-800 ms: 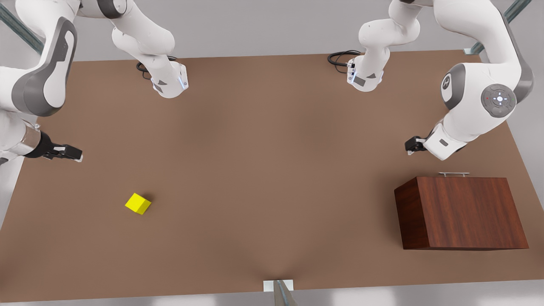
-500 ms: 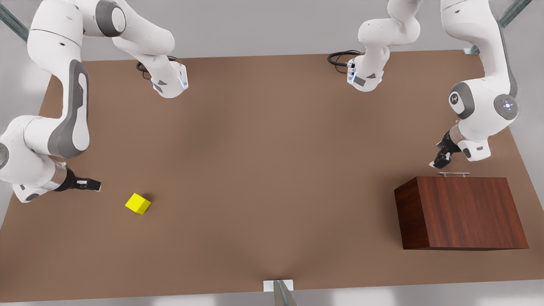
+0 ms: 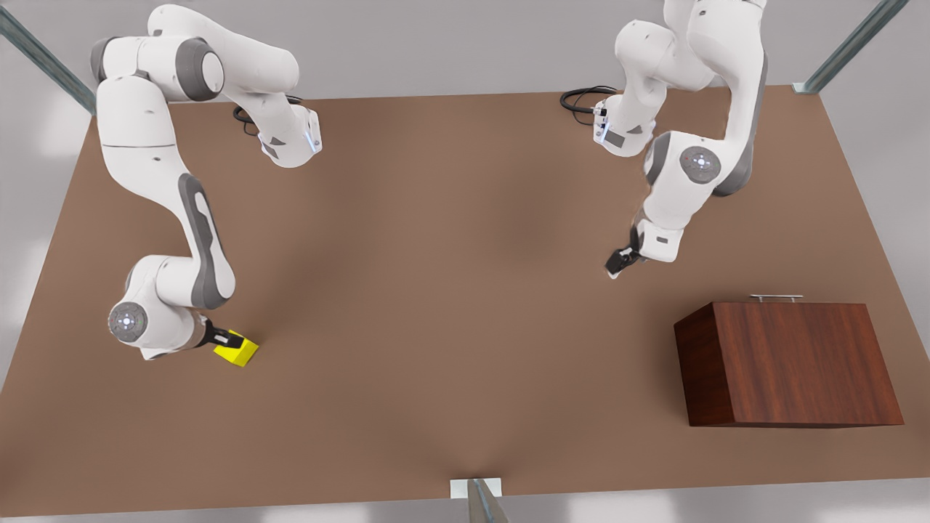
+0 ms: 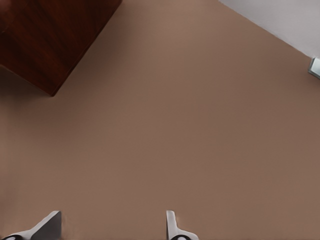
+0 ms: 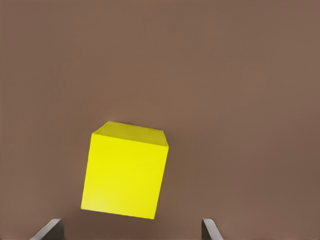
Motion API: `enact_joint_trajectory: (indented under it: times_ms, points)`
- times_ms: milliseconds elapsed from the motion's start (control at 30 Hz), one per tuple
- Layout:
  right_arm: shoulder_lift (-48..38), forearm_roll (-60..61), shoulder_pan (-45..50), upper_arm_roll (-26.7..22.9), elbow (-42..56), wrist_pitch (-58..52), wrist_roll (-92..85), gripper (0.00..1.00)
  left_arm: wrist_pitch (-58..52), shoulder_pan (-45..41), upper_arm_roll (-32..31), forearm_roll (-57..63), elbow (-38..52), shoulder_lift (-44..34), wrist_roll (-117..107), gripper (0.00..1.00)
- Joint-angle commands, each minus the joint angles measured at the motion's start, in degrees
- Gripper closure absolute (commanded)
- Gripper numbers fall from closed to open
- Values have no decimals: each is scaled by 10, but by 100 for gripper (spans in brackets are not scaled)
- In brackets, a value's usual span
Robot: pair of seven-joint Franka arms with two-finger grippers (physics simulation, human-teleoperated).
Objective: Open the drawer with left arm, place the square in the middle with right arm, and place the square in the drawer with left arm
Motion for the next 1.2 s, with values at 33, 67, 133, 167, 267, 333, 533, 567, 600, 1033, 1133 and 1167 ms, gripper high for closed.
enact_joint_trajectory:
  times_ms: [33, 67, 133, 167, 267, 333, 533, 567, 600, 1033, 1133, 1167]
  points:
    - [8, 1, 1, 1, 0, 7, 1, 0, -4, 379, 5, 29, 0, 10, 43, 0]
    - [15, 1, 0, 9, -1, 16, 1, 0, 0, 387, 9, 29, 0, 14, 58, 0]
    - [22, 1, 0, 22, 0, 16, 3, 0, 96, 390, 10, 29, -45, 12, 57, 0]
    - [23, 1, 0, 23, -1, 17, 3, 0, 95, 390, 11, 27, -46, 11, 57, 0]
    - [27, 0, -3, 23, -7, 20, 0, 0, 146, 391, 26, 22, -69, 13, 56, 0]
    - [21, 0, -12, 22, -14, 20, -7, 0, 146, 390, 26, -27, -71, 15, 41, 0]
    - [38, 0, -14, 22, -29, 80, 44, 0, 152, 391, 12, -80, -56, 73, -86, 0]
    - [42, 0, -15, 22, -28, 82, 44, 0, 144, 390, 12, -80, -26, 103, -56, 0]
    - [48, 1, -15, 22, -22, 85, 44, 0, 82, 390, 13, -78, 40, 133, 5, 0]
    - [67, -5, -11, 22, -1, 87, 33, 35, 144, 403, 12, -181, 42, 135, 45, 0]
    - [67, -5, -9, 22, -1, 86, 33, 37, 148, 403, 6, -224, 42, 135, 45, 0]
    - [66, -5, -7, 22, -1, 86, 34, 41, 151, 403, 3, -228, 42, 135, 45, 0]
